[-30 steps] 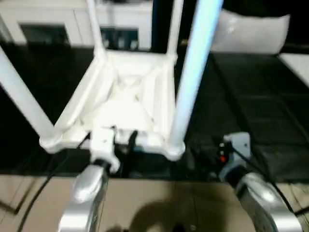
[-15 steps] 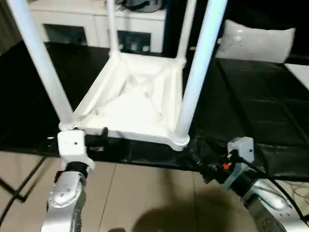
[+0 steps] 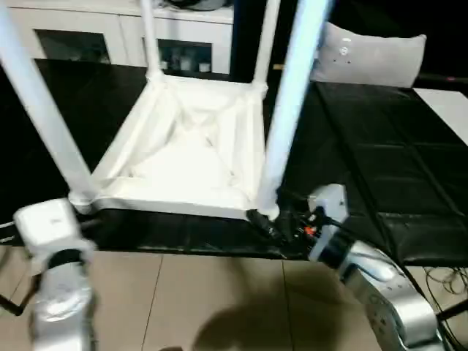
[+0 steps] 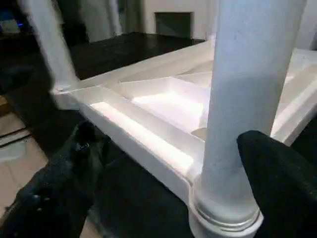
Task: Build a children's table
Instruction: Flip table
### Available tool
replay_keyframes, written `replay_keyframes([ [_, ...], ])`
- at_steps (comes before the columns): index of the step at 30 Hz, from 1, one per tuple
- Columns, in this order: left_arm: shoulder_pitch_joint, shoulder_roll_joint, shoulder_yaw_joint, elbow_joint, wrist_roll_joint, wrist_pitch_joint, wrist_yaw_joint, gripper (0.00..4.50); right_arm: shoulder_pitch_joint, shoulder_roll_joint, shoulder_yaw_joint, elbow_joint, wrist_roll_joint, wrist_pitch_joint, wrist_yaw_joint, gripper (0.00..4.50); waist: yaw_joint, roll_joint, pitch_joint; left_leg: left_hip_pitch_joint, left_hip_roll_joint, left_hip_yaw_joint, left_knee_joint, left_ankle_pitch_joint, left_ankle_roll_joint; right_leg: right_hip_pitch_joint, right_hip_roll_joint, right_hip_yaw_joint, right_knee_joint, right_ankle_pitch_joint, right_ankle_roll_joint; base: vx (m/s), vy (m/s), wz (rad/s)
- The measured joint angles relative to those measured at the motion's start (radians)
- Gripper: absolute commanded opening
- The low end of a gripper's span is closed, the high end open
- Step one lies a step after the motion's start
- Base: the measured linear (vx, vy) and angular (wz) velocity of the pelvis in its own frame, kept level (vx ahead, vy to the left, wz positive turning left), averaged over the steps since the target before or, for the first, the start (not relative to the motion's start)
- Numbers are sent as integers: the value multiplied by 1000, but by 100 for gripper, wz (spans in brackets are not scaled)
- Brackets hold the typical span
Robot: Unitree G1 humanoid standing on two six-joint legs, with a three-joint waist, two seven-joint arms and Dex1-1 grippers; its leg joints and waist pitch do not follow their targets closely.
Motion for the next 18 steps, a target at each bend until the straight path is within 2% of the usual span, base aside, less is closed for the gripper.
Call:
replay_keyframes([
  [4, -42, 51, -30, 15, -53, -2, -97, 446, -60, 57, -38, 99, -45, -60, -126, 450, 20, 0, 3, 4, 0, 0, 0, 3, -4, -2, 0, 1, 1, 4, -2, 0, 0, 0],
  [6, -65, 71, -30, 40, -72, -1, -139, 446, -79, 48, -58, 133, -71, -93, -180, 450, 34, 5, 5, 4, 0, 2, 0, 3, -5, -2, 0, 2, 1, 6, -2, 0, 0, 0],
  [8, -81, 97, -32, 69, -90, 10, -183, 446, -96, 26, -69, 175, -125, -130, -235, 450, 37, 8, 6, 3, 0, 2, 0, 3, -5, -3, 0, 2, 1, 6, -1, 0, 0, 0],
  [12, -118, 135, -41, 132, -118, 27, -249, 446, -105, 11, -105, 228, -172, -163, -290, 450, 35, 10, 6, -2, 0, 3, -2, 7, -7, -10, 0, 3, 4, 6, -1, 0, 0, 0],
  [14, -132, 153, -58, 155, -128, 30, -277, 446, -110, 10, -130, 238, -172, -172, -299, 450, 34, 10, 6, -2, 0, 4, -5, 8, -6, -13, 0, 3, 4, 6, -1, 0, 0, 0],
  [18, -188, 167, -55, 218, -129, 27, -278, 446, -113, -28, -137, 257, -160, -202, -261, 450, 33, 9, 6, -1, 0, 5, -10, 10, -4, -13, 0, 3, 3, 5, -3, 0, 0, 0],
])
